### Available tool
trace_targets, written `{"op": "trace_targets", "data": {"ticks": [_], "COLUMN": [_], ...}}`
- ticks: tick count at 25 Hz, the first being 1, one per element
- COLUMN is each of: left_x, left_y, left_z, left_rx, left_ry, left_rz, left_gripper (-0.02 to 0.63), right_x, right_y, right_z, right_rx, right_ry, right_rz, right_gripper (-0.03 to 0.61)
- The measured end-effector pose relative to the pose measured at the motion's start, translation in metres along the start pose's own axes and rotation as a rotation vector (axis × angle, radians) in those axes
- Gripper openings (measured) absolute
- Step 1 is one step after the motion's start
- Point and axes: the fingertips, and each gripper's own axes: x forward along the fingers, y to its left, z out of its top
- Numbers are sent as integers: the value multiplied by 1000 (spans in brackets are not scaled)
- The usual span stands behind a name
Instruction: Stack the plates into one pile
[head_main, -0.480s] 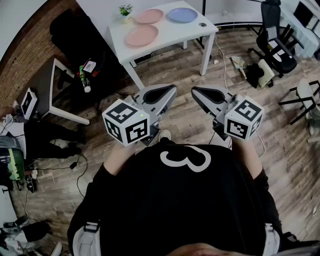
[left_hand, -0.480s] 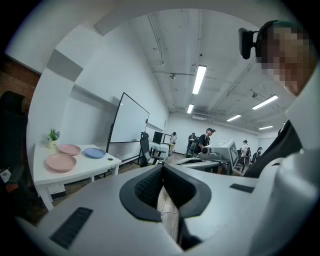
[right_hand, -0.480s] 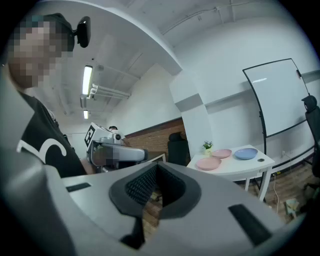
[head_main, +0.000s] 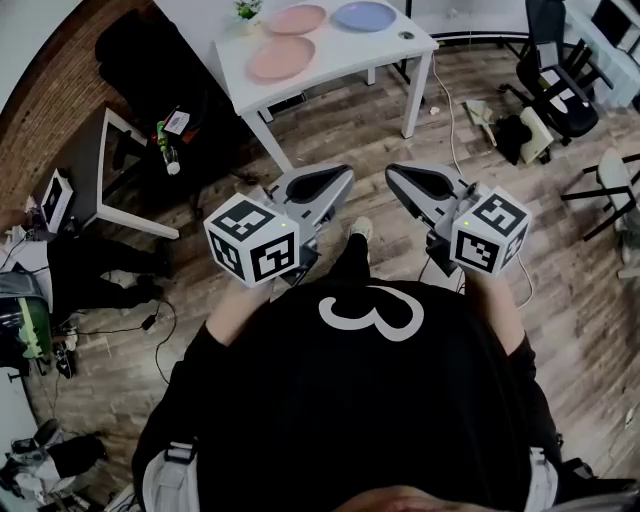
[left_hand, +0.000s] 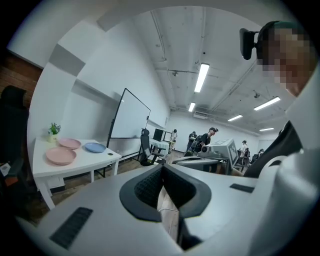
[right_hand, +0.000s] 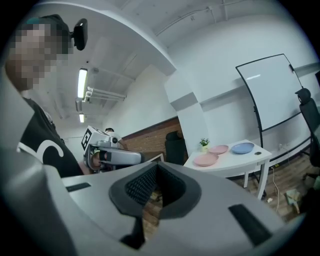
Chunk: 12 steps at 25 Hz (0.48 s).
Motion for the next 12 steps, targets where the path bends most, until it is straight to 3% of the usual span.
{"op": "trace_targets", "data": {"ticks": [12], "left_x": [11], "left_y": [35], "left_z": [-8], "left_rx": [-69], "left_ry": [-48], "left_rz": [-18], "left_gripper": [15], "right_x": [17], "right_y": [-33], "right_z": [-18], "right_rx": [17], "right_ry": [29], "right_rz": [-35], "right_gripper": [23]}}
